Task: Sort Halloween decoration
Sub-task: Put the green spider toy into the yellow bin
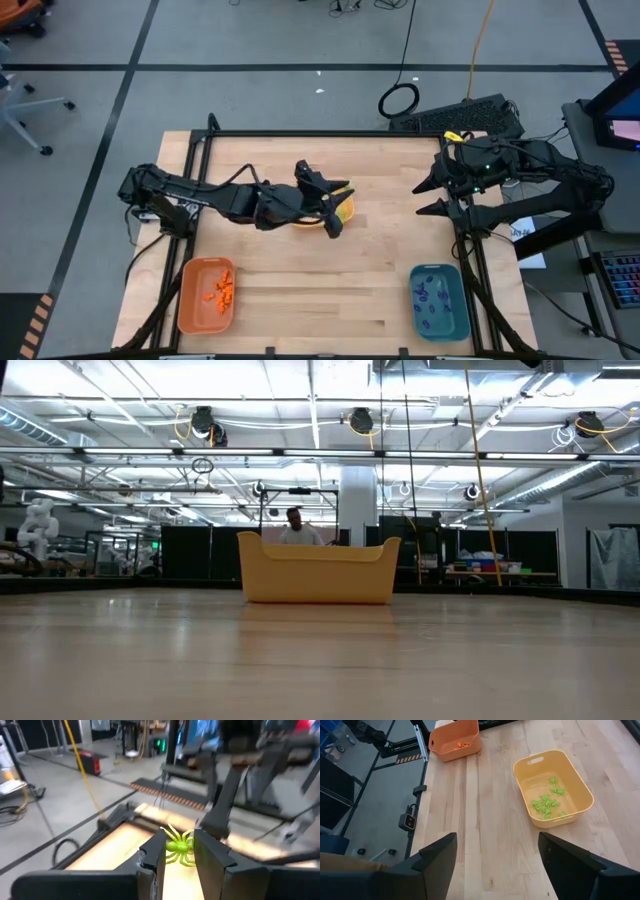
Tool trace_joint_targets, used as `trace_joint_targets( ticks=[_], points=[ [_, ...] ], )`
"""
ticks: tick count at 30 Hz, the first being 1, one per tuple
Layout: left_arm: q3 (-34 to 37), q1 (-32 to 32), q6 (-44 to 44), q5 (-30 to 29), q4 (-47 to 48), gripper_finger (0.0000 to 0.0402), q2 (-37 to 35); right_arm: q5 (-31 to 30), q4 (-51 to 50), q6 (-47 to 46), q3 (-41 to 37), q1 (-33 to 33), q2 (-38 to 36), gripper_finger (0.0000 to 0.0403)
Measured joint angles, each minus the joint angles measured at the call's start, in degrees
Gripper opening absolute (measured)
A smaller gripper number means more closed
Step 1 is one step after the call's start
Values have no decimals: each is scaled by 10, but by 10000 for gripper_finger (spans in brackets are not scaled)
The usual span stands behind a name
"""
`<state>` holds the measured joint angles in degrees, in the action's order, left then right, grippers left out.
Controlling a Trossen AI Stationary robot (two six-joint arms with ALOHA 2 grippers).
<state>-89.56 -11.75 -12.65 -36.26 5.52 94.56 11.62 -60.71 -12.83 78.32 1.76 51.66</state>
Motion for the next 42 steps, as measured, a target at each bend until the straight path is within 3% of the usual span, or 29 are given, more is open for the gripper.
trace_joint_targets(
  ticks=[12, 14, 20, 22, 29, 42],
  points=[
    [0, 98, -5, 16, 223, 86, 2, -96, 43, -73, 0, 0, 4, 265],
    [0, 122, -5, 55, 238, 86, 9, -111, 55, -83, 0, 0, 7, 265],
    [10, 175, -6, 247, 305, 86, 24, -145, 64, -105, 0, 0, 26, 265],
    [15, 180, -6, 278, 310, 86, 34, -147, 64, -107, 0, 0, 33, 265],
    [20, 181, -6, 290, 373, 86, 67, -147, 70, -106, 0, 0, 64, 265],
    [20, 171, -20, 303, 401, 98, 144, -146, 98, -115, 0, 0, 92, 265]
  ],
)
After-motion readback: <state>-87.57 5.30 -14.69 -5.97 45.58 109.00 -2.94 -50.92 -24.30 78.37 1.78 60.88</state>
